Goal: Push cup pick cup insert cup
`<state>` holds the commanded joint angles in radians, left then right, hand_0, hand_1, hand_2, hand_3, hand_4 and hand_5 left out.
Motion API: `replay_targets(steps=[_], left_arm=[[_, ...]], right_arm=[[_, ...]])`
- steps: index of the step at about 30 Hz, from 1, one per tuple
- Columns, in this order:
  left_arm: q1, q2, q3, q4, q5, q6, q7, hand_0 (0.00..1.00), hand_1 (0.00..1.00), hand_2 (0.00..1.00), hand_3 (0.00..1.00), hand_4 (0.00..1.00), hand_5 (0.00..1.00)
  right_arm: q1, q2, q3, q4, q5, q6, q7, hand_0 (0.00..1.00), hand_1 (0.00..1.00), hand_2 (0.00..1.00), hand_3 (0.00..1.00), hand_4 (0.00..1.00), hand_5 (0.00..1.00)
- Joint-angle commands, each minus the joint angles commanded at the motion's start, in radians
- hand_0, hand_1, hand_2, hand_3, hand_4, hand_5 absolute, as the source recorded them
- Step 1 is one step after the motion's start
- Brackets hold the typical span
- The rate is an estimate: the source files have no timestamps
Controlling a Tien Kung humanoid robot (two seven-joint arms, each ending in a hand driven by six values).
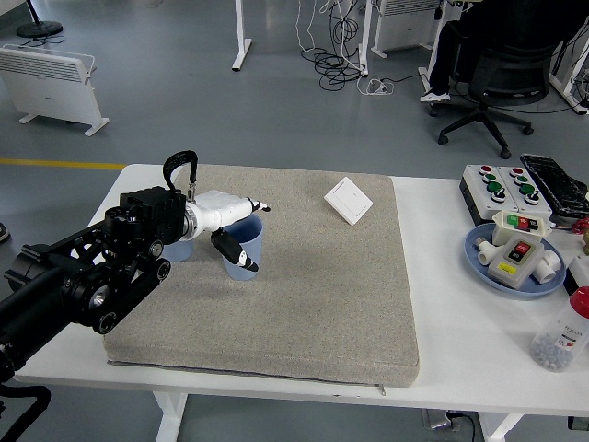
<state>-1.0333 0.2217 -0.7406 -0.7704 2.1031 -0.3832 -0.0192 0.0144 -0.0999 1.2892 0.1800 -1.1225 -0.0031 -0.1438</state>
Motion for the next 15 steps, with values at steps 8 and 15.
replay_targets(steps=[8,15], left_arm=[[0.002,0.001,0.012,0.007,0.016,0.018,-0.012,0.515,0.701,0.863,0.881,0.787,0.134],[0.001,0.002,0.004,0.014,0.028,0.02,-0.02,0.404,0.623,0.78,0.783,0.703,0.045]], right_arm=[[0.001,0.0,0.0,0.0,-0.002,0.0,0.001,0.697,0.602,0.615,0.546,0.103,0.418],[0.003,0.0,0.0,0.0,-0.002,-0.001,0.001,0.697,0.602,0.614,0.546,0.103,0.417]])
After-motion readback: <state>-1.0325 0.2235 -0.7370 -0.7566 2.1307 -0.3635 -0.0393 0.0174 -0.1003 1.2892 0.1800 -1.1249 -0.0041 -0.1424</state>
